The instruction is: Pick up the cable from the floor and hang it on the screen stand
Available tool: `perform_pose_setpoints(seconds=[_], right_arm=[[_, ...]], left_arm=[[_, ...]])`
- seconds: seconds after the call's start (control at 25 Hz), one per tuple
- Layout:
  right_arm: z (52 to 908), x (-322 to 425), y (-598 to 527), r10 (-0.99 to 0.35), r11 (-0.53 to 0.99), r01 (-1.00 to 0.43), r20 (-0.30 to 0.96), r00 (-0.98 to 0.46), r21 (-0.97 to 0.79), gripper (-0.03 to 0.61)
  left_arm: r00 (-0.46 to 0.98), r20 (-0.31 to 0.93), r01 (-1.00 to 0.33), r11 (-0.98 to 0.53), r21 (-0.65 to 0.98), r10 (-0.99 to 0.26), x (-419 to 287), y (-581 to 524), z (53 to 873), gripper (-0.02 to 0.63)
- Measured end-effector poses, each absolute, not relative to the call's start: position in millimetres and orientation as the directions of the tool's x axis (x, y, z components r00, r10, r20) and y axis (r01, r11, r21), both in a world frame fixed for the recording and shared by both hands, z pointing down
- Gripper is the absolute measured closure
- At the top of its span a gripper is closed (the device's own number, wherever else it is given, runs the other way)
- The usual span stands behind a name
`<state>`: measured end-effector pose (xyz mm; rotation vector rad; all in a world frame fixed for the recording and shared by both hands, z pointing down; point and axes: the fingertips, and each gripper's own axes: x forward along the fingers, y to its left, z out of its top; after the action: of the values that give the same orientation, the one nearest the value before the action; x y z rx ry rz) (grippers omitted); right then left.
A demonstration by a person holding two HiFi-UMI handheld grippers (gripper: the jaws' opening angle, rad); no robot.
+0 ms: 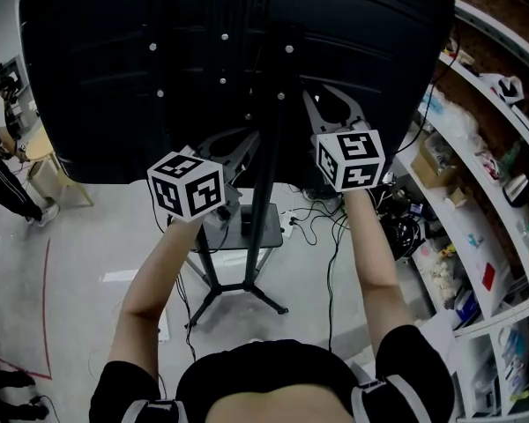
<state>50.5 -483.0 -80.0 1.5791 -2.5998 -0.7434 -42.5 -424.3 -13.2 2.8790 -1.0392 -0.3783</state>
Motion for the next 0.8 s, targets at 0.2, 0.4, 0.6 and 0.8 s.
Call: perform_pose_setpoints(seconds=[0.2, 0.4, 0.6, 0.8], right_arm=[[-82.8, 59.0, -479.0, -0.828, 0.394, -0.868, -0.292, -0.478, 0.302, 0.469], [-83.1, 59.1, -466.0, -0.819, 0.354, -0.878, -0.346, -0.458, 0.323, 0.423], [-59.4, 59.0, -454.6, -0.830, 0.347, -0.882, -0.332, -0.447, 0.320, 0.360], [-31.3, 59.0, -434.5, -0.840, 0.346, -0.879, -0.308, -0.446, 0.328, 0.359]], left_arm=[[0.734, -0.205, -0.628, -0.762, 0.156, -0.647, -46.4, -420.3, -6.3, 0.609], [0.733, -0.212, -0.628, -0.763, 0.152, -0.646, -43.3, -413.3, 0.4, 0.609], [0.738, -0.211, -0.626, -0.767, 0.140, -0.641, -35.9, -401.8, 10.6, 0.609], [0.744, -0.206, -0.624, -0.771, 0.127, -0.636, -31.0, -384.7, 27.0, 0.609]])
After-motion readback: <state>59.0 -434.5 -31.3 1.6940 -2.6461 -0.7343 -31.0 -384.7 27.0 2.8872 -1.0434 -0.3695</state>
